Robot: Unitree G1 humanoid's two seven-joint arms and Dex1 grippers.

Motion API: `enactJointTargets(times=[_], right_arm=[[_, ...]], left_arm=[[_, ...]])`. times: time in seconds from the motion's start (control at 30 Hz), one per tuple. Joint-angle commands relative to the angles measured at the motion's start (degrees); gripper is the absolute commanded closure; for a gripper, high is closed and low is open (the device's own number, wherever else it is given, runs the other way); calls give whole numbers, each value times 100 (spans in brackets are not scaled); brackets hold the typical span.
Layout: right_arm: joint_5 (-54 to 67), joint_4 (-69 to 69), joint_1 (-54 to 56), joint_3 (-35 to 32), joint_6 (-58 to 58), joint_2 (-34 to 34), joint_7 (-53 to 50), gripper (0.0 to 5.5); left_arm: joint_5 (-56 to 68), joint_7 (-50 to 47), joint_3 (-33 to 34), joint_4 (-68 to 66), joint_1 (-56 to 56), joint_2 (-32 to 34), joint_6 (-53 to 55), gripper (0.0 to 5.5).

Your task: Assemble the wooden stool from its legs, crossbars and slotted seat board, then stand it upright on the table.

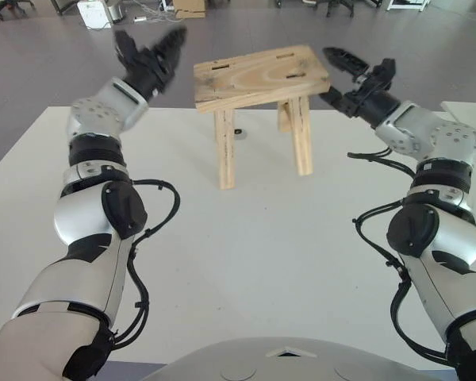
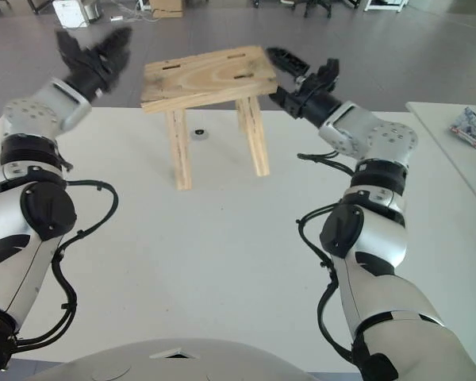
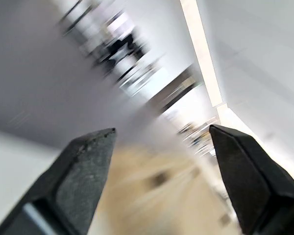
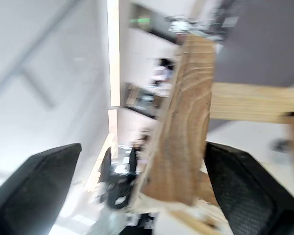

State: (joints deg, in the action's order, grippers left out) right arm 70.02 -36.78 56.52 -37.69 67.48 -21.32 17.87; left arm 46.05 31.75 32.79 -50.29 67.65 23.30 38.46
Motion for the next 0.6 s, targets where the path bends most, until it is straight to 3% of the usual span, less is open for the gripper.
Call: enactJointTargets(times=[0.03, 0.13, 0.27, 0.4, 0.5, 0.6], right_arm=[[637, 1188, -220, -416, 20, -345, 479, 103], [371, 1456, -1026, -346, -76, -518, 406, 103], [-405, 1900, -2006, 222, -355, -604, 368, 103], [-2439, 2050, -2974, 765, -2311, -668, -220, 103], [-3535, 2375, -3792, 1104, -3561, -146, -814, 103], [-4288, 2649, -4278, 1692, -4253, 351, -1093, 103]], left_arm=[[97, 116, 169, 807, -243, 375, -124, 203], [-169, -36, 170, 1194, -1040, 482, -396, 203], [-368, -168, 20, 1991, -2047, 456, -534, 203], [-1134, -296, -354, 3117, -3526, 286, -1416, 203], [-1909, -490, -1008, 3758, -4728, -59, -2027, 203], [-2395, -703, -1400, 3768, -5253, -365, -2471, 203]])
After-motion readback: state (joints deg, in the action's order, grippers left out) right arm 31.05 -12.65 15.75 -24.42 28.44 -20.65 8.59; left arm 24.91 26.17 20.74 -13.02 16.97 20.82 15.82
